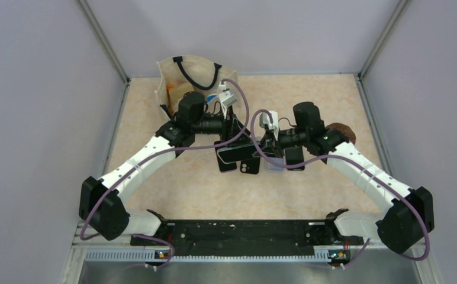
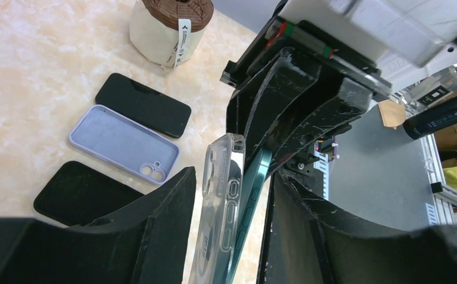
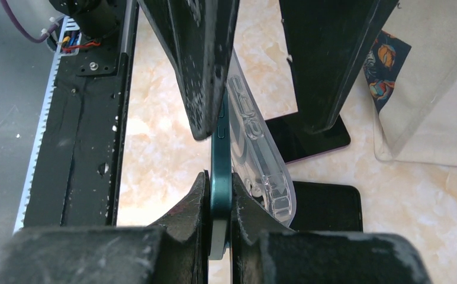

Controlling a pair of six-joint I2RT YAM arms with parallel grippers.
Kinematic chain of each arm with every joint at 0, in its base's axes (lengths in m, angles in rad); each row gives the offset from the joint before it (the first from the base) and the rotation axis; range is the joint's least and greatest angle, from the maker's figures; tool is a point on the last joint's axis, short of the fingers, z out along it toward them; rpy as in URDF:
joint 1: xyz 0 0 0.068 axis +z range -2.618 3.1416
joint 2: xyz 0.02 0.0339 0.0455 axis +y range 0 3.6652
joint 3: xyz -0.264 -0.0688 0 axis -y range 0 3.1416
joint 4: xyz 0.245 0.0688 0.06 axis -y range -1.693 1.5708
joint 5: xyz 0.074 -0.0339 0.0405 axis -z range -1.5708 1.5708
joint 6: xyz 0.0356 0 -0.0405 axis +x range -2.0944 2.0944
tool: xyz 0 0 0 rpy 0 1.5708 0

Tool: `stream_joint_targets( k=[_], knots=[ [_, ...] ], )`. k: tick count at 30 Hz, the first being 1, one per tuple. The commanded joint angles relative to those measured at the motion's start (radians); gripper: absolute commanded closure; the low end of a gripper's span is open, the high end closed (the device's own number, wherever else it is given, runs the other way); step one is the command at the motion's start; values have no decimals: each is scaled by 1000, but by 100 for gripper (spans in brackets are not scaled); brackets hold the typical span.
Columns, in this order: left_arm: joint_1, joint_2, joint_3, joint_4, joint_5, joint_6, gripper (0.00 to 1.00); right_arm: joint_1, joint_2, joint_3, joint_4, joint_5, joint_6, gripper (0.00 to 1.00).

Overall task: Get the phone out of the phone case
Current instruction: Remove the phone case from the phone.

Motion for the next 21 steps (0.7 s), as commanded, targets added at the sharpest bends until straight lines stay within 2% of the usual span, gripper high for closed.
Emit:
stream_joint_targets(
  k=[1,12,21],
  knots=[
    [-15,21,4,25,-34,20,44,15,-15,70,79,-56,10,100],
    [-17,52,2,26,-43,27,46,16,-43,39,85,-62,14,100],
    [-16,75,2,53,-27,-36,47,15,-59,14,88,-62,0,100]
  ],
)
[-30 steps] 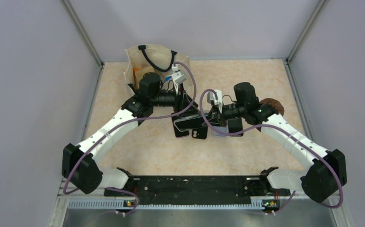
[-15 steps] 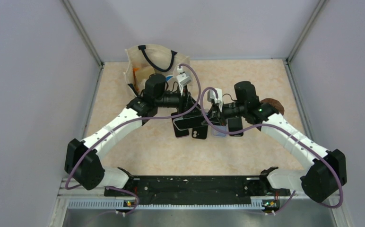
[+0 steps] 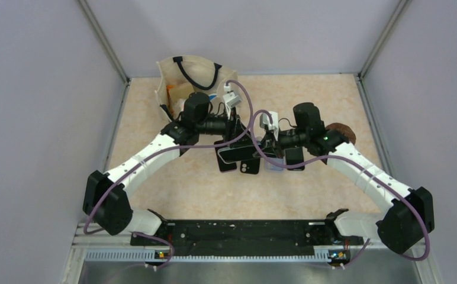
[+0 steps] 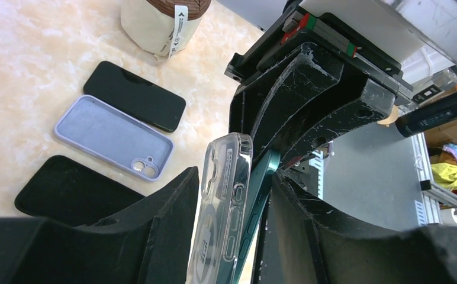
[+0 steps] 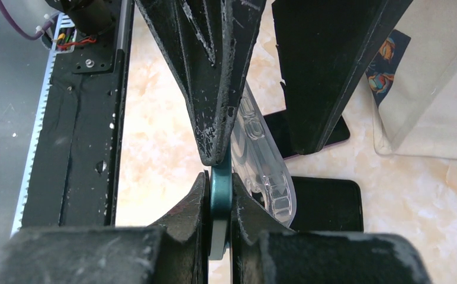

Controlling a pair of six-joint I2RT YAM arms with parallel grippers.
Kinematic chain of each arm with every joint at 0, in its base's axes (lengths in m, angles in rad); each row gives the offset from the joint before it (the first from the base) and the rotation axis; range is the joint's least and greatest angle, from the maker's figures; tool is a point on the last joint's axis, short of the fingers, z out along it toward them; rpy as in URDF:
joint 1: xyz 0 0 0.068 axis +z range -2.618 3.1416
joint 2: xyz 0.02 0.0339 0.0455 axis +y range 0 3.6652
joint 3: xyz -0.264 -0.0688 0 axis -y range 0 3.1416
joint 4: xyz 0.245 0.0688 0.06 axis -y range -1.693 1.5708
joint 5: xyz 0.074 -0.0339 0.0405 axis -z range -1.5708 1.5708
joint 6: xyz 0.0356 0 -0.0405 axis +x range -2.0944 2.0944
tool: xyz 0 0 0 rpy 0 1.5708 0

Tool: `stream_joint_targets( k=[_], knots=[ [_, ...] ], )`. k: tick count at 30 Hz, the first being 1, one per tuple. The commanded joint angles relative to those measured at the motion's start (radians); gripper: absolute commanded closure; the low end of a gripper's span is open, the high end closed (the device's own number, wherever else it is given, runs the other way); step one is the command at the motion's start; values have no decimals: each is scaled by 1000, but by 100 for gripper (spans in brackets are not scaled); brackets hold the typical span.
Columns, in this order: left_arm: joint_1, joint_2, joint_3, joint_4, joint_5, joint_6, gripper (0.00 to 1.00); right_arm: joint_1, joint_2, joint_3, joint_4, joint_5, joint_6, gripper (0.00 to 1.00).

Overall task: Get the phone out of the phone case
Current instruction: Remove the phone case from the phone.

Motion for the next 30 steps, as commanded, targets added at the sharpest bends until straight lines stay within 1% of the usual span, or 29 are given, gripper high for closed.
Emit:
stream_joint_targets(
  k=[1,6,8,19,30],
  knots=[
    [-3,23,2,42,-23,-25,47,15,-59,12,90,-74,-4,100],
    [-2,33,0,42,-33,-42,47,16,-59,10,89,-79,-5,100],
    [-2,39,1,71,-25,-53,47,17,-60,7,90,-78,-7,100],
    [6,35,-18,129,20,-107,44,16,-63,-7,90,-71,-10,100],
    [17,31,-30,143,2,-127,45,16,-69,-16,88,-84,-12,100]
  ],
)
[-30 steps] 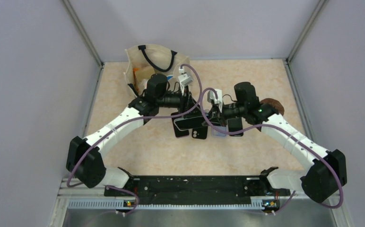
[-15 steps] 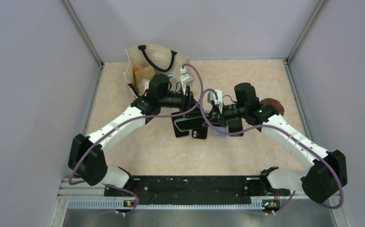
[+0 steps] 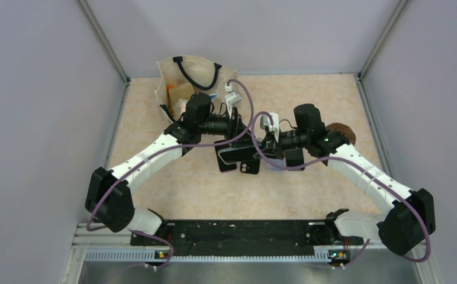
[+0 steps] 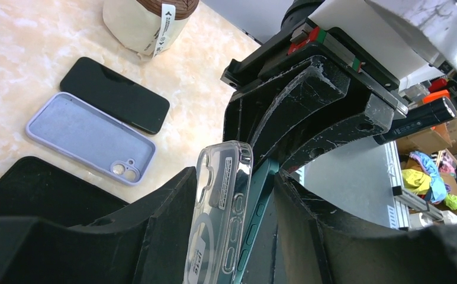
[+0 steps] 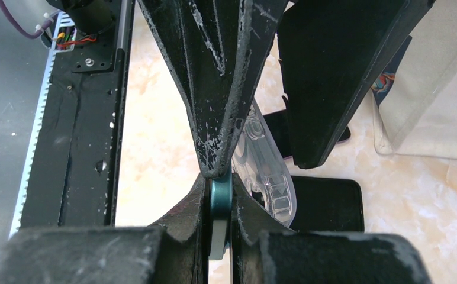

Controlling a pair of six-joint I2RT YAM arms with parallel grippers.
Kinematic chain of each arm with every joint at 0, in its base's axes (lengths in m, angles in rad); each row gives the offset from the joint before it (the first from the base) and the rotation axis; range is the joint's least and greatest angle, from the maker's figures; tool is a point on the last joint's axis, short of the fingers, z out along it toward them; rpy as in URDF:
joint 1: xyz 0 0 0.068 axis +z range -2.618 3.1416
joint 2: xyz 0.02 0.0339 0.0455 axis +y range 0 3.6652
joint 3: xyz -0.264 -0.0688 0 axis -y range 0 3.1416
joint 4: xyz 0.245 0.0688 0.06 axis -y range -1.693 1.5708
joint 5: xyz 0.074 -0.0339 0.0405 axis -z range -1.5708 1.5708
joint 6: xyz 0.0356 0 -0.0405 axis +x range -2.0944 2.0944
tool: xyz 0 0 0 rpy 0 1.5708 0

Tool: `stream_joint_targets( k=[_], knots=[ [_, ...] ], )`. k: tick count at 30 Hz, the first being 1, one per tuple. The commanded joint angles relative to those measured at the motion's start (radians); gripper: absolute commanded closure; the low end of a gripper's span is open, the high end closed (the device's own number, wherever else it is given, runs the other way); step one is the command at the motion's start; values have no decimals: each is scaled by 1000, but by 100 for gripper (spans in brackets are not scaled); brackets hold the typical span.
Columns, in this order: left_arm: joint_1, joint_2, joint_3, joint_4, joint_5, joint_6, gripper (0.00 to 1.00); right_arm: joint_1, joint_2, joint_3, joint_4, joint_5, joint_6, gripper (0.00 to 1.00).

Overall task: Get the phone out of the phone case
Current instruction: Remove the phone case from the phone.

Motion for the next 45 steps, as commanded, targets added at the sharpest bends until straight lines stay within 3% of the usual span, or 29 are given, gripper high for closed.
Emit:
stream_joint_targets(
  k=[1,20,37,42,45],
  knots=[
    [17,4,-15,81,-27,-34,45,16,-54,1,83,-86,-10,100],
    [32,-4,-36,82,-26,-16,45,19,-44,12,72,-75,0,100],
    [-14,-43,-25,-130,-49,241,42,19,-33,43,80,-30,41,100],
    [-45,-34,-21,-171,-48,294,45,19,-32,44,88,-15,49,100],
    [-55,-9,-21,-175,-39,296,54,19,-33,43,93,-11,52,100]
  ],
)
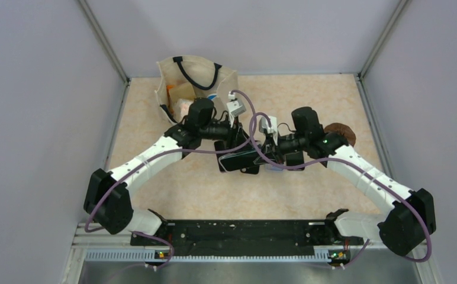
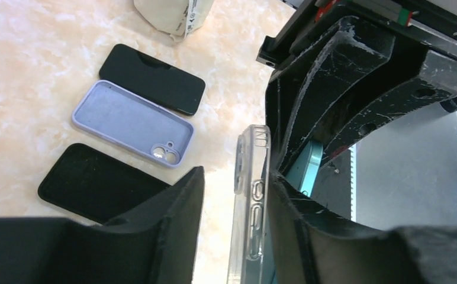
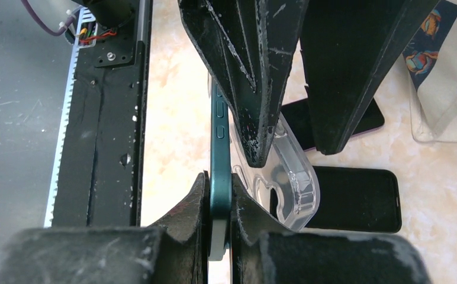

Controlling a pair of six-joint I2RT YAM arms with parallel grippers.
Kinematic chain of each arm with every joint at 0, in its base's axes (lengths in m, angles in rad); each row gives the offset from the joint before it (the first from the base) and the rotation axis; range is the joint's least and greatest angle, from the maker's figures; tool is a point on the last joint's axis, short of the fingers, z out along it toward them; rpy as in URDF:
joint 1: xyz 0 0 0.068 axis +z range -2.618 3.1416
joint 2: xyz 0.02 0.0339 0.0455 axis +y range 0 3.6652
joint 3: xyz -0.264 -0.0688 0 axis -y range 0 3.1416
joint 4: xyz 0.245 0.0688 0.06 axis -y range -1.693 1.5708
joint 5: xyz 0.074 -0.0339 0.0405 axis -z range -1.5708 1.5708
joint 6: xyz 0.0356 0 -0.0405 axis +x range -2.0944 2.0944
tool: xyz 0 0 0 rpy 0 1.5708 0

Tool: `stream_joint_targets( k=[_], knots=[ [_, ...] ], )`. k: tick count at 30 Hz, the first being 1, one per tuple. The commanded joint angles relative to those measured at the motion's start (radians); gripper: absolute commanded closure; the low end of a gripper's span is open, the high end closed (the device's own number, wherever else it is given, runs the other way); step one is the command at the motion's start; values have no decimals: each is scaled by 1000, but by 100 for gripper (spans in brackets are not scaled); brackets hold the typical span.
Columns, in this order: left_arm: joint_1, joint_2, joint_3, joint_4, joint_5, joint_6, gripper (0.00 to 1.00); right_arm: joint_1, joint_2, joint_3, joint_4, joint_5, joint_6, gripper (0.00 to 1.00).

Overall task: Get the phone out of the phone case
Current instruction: Remove the phone case from the phone, then place the phone case at the center of the board.

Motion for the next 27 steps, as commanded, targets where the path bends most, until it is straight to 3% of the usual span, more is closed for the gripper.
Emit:
stream_joint_targets(
  k=[1,4,6,18,27],
  knots=[
    [-31,19,9,-67,33,46,58,4,-28,58,134,-6,14,100],
    [-32,43,21,-72,57,44,77,4,-36,51,138,5,14,100],
    [-30,50,29,-77,60,42,99,4,-44,40,140,12,12,100],
    [106,-96,-142,45,-276,-89,100,-66,-98,-4,141,-40,35,100],
    [279,-257,-300,-108,-483,-60,100,-175,-117,-66,148,-93,55,100]
  ],
)
